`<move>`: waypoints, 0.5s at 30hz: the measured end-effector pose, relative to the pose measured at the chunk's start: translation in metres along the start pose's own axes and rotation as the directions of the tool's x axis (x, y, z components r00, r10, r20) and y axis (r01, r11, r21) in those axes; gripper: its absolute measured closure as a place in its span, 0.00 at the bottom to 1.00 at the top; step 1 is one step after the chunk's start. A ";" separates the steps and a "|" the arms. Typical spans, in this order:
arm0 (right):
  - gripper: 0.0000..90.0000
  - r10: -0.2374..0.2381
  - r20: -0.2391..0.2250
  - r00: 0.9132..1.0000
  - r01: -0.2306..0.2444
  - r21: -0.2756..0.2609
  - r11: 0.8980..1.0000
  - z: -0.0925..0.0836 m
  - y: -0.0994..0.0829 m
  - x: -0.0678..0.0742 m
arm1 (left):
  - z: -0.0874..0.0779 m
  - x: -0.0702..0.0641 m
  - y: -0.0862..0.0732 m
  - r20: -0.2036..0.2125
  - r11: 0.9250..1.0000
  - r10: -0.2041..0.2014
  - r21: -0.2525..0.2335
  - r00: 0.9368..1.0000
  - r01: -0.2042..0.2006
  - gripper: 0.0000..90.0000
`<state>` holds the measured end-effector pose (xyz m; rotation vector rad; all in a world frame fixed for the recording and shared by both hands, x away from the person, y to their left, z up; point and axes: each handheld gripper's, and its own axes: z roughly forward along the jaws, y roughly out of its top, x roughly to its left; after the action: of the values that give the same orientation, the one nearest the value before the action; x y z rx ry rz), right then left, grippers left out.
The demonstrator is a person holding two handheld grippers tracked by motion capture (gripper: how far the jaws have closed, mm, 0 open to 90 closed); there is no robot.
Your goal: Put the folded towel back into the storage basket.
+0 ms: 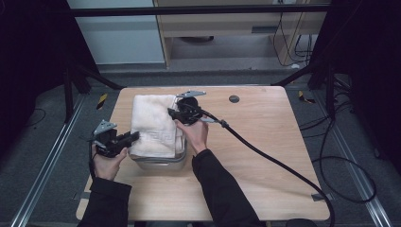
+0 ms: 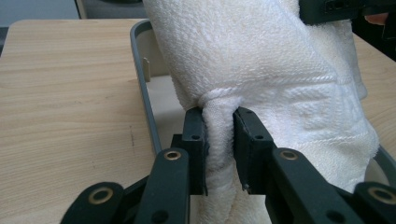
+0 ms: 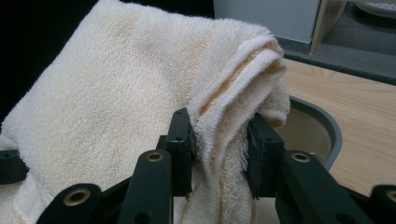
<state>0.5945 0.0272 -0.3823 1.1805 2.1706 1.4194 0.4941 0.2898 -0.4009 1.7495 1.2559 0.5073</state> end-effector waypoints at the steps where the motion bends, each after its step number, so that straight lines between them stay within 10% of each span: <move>1: 0.74 0.001 0.000 1.000 -0.001 0.003 1.000 0.001 -0.001 -0.001 | 0.001 0.000 -0.001 -0.002 1.000 0.000 0.007 1.000 0.000 0.83; 15: 0.73 0.006 0.023 1.000 -0.007 0.045 0.999 0.017 -0.019 -0.009 | 0.021 0.000 -0.010 -0.036 0.998 0.016 0.066 0.999 -0.013 0.83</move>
<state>0.6014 0.0276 -0.4079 1.2149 2.1963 1.3596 0.5041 0.2820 -0.4201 1.8126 1.2997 0.5137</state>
